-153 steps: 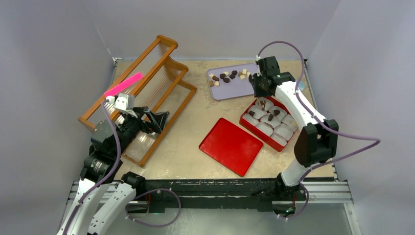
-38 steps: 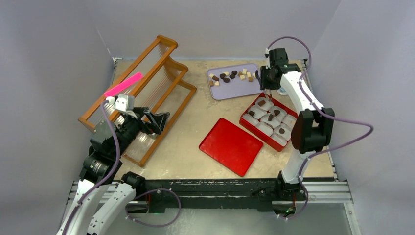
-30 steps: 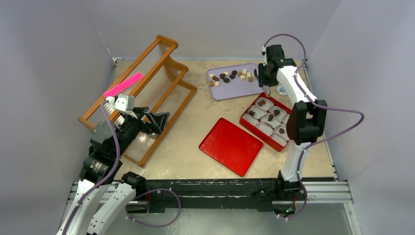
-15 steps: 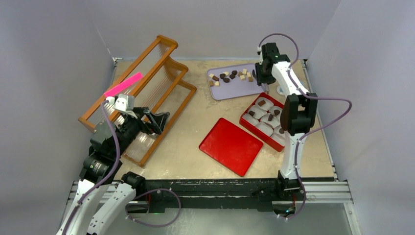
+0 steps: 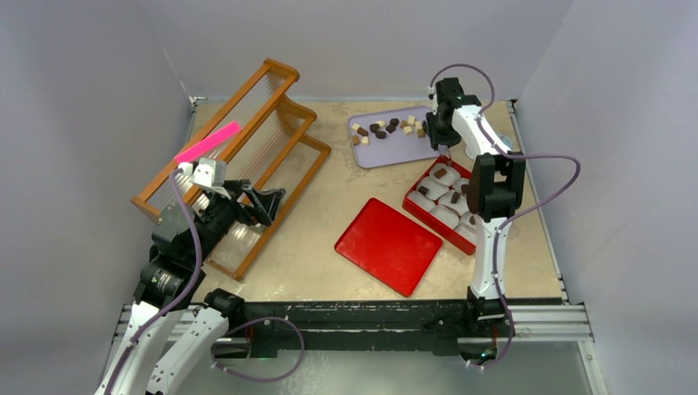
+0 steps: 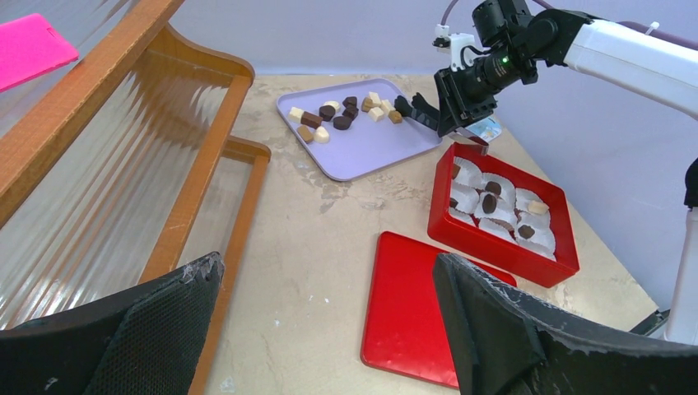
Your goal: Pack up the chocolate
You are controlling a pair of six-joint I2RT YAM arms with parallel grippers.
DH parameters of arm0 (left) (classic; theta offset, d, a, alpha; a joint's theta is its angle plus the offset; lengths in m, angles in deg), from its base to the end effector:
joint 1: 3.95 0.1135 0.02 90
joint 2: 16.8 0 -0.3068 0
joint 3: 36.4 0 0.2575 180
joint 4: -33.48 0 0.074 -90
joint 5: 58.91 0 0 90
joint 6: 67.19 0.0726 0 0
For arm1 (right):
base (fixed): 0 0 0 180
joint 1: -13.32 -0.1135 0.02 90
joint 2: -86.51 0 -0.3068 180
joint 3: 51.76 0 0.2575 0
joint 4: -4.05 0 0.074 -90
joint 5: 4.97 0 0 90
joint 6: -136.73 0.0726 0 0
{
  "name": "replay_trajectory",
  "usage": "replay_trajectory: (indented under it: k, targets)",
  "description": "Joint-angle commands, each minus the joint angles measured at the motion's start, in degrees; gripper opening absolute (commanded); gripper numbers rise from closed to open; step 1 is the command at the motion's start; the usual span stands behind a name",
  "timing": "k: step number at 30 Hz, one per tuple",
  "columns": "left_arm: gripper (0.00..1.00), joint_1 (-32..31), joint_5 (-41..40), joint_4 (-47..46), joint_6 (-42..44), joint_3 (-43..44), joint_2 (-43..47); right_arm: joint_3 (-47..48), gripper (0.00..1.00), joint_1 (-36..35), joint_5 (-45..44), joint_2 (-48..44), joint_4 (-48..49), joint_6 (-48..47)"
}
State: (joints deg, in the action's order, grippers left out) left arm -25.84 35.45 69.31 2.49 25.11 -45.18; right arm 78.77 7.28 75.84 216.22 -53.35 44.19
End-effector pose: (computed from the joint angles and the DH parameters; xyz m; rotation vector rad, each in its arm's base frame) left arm 0.1018 -0.0469 0.3932 0.0827 1.6525 -0.6267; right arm 0.5519 0.0467 0.2316 -0.1293 2.5459 -0.1814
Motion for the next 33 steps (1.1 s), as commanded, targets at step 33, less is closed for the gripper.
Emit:
replay_trajectory:
  k: [33]
  targets:
    - [0.98, -0.26, -0.33, -0.47, 0.98, 0.24, 0.07, -2.81, 0.25, -0.36, -0.39, -12.99, 2.07, 0.72]
